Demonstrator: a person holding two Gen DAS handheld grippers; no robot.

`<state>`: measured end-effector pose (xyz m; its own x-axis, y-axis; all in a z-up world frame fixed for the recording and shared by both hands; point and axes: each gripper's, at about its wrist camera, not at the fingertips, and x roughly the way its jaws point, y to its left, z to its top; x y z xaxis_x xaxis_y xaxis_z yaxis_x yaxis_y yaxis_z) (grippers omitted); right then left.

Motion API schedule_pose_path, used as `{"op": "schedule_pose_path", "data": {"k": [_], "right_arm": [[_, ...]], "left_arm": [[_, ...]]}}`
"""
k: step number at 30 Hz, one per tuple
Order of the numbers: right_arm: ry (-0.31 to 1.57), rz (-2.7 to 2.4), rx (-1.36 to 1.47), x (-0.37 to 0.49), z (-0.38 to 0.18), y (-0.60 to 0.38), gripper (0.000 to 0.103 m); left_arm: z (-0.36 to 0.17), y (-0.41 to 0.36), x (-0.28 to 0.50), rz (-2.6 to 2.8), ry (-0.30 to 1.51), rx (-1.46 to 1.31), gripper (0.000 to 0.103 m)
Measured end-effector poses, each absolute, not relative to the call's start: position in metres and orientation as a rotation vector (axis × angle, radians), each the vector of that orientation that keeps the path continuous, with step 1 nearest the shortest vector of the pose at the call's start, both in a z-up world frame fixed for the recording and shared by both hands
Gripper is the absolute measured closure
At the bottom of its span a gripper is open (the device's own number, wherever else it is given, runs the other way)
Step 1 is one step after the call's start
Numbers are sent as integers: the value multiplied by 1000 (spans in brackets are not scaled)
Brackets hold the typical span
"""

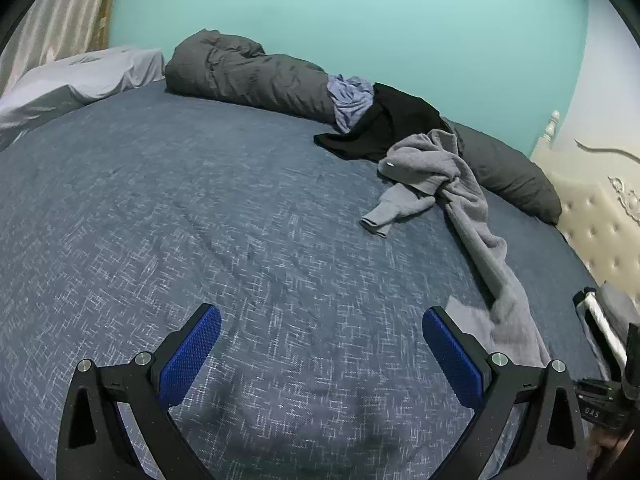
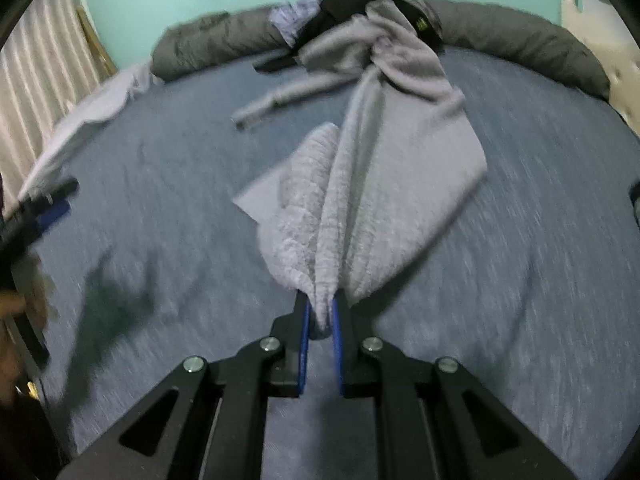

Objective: Fold clothes
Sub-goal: 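Lift the grey sweater with the right tool and drag it across the bed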

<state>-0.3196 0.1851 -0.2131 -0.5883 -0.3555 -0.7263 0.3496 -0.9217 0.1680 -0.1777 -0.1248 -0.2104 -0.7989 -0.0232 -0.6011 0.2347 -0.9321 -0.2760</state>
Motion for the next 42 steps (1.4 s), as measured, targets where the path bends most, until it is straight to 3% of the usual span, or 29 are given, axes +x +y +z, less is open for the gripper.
{"op": "schedule_pose_path", "data": {"k": [5, 9, 15, 21, 22, 23, 26, 31, 42], "right_arm": [[-71, -2589, 1134, -309, -205, 211, 86], [-92, -2642, 1055, -323, -189, 211, 44], [32, -2589, 1198, -395, -216, 165, 40], [12, -2512, 1408, -450, -269, 146, 44], [14, -2501, 1442, -456, -276, 146, 54], [25, -2492, 1458, -455, -280, 147, 82], [65, -2468, 1466, -447, -287, 150, 91], [97, -2461, 1336, -396, -270, 167, 93], [167, -2285, 1487, -263, -264, 263, 93]], "left_arm": [[-215, -127, -184, -2795, 533, 960, 0], [-218, -129, -189, -2789, 551, 970, 0], [-223, -127, -194, -2791, 546, 986, 0], [-228, -124, -196, -2789, 533, 1014, 0], [-228, -123, -197, -2790, 522, 1017, 0], [-229, -122, -197, -2790, 513, 1020, 0], [-232, -118, -199, -2792, 498, 1038, 0], [-229, -115, -196, -2801, 475, 1025, 0], [-224, -117, -185, -2801, 451, 1002, 0]]}}
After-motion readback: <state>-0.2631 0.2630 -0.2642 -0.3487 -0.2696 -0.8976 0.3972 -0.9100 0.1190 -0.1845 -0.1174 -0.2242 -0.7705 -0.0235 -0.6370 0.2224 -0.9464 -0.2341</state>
